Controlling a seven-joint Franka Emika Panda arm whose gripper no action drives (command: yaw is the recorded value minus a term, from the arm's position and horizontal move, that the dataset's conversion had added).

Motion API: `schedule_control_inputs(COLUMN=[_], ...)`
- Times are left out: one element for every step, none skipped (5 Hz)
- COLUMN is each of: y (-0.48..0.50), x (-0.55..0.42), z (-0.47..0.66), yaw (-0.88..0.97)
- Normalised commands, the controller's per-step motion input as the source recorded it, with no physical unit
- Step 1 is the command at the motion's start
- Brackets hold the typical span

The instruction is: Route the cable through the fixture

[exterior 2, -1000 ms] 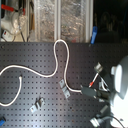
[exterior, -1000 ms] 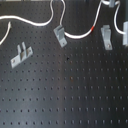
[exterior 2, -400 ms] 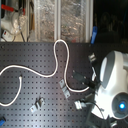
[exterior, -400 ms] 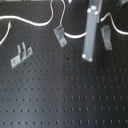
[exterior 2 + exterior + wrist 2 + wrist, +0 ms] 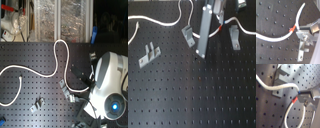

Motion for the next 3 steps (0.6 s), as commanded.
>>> schedule_control_inputs(y=[0.2, 0.254, -0.093], x=[-0.047, 0.2, 0.3], z=[0.19, 0.03, 0.0], yaw=[0.73, 0.46, 0.0])
